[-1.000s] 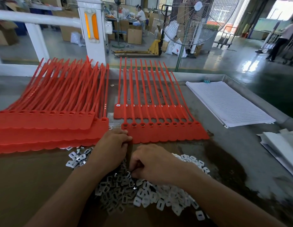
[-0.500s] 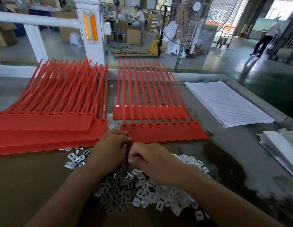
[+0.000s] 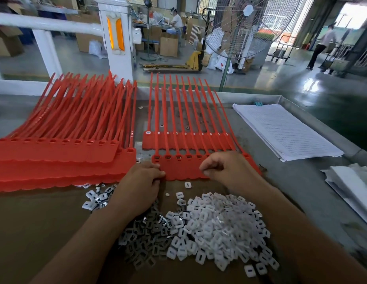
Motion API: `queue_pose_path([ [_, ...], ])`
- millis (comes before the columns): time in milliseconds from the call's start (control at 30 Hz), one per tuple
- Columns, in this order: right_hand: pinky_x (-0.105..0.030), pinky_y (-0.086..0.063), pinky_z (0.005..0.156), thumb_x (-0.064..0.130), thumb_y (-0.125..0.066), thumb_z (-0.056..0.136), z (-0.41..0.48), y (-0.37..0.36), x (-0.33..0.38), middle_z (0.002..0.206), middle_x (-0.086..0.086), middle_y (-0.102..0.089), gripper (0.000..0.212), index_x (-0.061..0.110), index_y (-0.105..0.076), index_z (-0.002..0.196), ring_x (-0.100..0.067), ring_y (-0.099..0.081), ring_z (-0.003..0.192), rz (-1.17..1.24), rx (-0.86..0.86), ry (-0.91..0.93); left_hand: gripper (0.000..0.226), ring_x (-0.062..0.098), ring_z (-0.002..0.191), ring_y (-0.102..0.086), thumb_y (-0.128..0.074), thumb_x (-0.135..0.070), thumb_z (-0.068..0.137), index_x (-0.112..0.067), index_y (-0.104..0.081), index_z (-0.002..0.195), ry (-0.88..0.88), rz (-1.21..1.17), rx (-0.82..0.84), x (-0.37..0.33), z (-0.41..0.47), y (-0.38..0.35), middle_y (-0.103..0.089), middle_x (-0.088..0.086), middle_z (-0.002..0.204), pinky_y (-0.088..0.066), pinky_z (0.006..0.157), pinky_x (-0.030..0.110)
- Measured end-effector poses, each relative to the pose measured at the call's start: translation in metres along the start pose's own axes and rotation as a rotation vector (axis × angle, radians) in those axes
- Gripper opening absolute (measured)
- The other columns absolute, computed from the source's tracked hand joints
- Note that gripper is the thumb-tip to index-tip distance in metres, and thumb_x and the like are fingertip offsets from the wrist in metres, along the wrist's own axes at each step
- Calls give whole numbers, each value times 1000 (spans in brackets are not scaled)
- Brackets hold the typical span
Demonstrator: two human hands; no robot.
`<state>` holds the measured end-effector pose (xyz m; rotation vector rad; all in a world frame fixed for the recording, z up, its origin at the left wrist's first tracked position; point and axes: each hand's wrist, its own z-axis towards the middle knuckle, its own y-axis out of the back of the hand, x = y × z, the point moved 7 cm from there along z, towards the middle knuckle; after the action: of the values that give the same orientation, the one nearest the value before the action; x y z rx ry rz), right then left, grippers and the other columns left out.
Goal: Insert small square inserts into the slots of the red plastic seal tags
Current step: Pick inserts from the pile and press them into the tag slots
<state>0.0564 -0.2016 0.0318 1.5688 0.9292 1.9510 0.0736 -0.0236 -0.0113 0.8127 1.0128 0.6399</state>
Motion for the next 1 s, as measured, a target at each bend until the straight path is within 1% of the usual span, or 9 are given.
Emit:
queue_pose_path([
  [67,-6,-40,66,4,-68,79,5,17,-22,71,23,-61,32,35,-65,72,11,-57,68,43,-87,-61,33,9,126,-34,-47,-11,91,-19,-59,120,-2,-3,-4,0,0,0,-46,-6,136,-15,95,10],
  [133,-9,-39,69,1,-68,78,8,33,-46,76,13,-64,26,27,-68,79,6,-55,71,78,-195,-141,33,9,126,-34,-47,-11,91,-19,-59,120,-4,-4,-6,0,-1,0,-46,-6,136,-13,92,9],
  [233,-1,-36,59,3,-70,77,7,58,-76,77,1,-63,14,11,-70,89,2,-53,67,63,-369,-254,32,8,126,-35,-48,-11,90,-19,-60,120,-14,-1,-17,-1,-1,2,-47,-7,135,-13,92,8],
  [367,-19,-39,64,7,-68,78,5,75,-107,77,-2,-64,10,8,-71,87,-5,-52,63,40,-484,-373,32,8,126,-34,-48,-10,91,-18,-59,120,-15,0,-14,-3,-1,2,-47,-7,135,-13,93,9],
  [433,-26,-40,69,4,-65,79,6,74,-120,76,-5,-62,12,4,-71,89,-5,-48,60,75,-487,-410,32,8,126,-34,-48,-10,91,-18,-60,119,-16,0,-17,-3,-2,2,-47,-7,135,-12,93,9],
  [500,-32,-41,75,3,-62,82,6,70,-129,80,-7,-62,12,3,-70,90,-13,-51,66,101,-452,-448,32,8,126,-35,-48,-10,91,-18,-60,119,-17,1,-20,-3,-2,3,-47,-7,135,-12,92,7],
  [600,-35,-44,81,7,-61,84,7,67,-135,86,-6,-64,11,15,-67,82,-20,-57,82,50,-426,-471,32,8,125,-35,-49,-10,90,-19,-60,119,-21,3,-23,-3,-2,3,-48,-7,134,-13,93,8],
  [767,-24,-34,68,9,-60,85,14,65,-136,84,-3,-62,11,16,-68,85,-16,-54,78,-33,-355,-469,32,7,126,-34,-49,-10,90,-19,-60,119,-16,7,-21,-2,-1,4,-48,-7,134,-13,93,9],
  [1000,-20,-32,53,10,-62,80,16,69,-139,75,1,-61,14,22,-64,73,-5,-50,63,-85,-374,-511,33,8,127,-33,-49,-10,90,-19,-59,120,-8,6,-10,-2,0,4,-47,-8,134,-12,94,10],
])
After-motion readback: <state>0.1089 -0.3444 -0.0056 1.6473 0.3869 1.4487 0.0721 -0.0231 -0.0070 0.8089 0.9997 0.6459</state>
